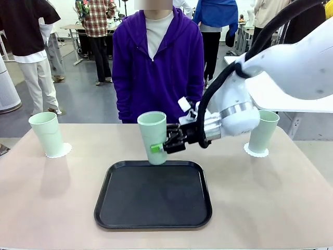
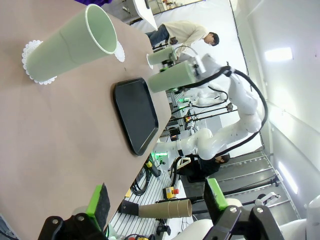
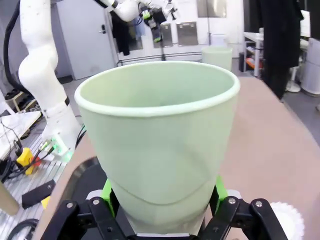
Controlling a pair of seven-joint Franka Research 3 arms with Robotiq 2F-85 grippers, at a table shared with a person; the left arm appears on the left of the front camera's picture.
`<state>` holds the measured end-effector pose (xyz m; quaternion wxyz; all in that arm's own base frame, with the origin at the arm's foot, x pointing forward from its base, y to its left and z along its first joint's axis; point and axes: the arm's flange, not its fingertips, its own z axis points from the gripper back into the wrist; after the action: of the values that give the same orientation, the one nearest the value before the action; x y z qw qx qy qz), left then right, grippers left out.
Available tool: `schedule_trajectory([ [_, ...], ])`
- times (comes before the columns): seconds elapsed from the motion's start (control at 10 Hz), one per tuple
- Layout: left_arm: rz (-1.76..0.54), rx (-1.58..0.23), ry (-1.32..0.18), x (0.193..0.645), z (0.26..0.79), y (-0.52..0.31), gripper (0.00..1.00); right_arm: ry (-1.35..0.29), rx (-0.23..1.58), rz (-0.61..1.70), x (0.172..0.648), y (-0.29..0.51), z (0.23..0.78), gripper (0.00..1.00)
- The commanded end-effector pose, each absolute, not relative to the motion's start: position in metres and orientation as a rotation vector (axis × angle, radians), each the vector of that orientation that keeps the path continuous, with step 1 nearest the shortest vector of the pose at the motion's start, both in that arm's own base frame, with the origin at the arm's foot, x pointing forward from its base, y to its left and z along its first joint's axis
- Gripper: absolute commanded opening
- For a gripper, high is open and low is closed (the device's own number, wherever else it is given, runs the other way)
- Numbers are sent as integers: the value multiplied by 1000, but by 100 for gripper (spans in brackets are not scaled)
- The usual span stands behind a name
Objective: Place coasters on the table and set cups on them.
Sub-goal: Take one Reusable plastic cup from the Flat Tray and place it on a coaster set by the human.
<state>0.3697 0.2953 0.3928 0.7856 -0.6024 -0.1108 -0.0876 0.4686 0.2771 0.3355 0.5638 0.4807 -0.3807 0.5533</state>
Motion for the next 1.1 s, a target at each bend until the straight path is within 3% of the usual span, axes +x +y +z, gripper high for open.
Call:
schedule_trajectory([
  [0.0, -184, -1288, -237, 369, 395, 295, 100, -914, 1089, 1248, 457, 276, 376, 0],
  [0.5, -184, -1288, -237, 369, 395, 295, 100, -932, 1084, 1267, 462, 271, 401, 0],
  [0.6, -184, -1288, -237, 369, 395, 295, 100, -926, 1059, 1256, 464, 270, 398, 84],
  [1.0, -184, -1288, -237, 369, 395, 295, 100, -1023, 1120, 1147, 566, 258, 378, 84],
])
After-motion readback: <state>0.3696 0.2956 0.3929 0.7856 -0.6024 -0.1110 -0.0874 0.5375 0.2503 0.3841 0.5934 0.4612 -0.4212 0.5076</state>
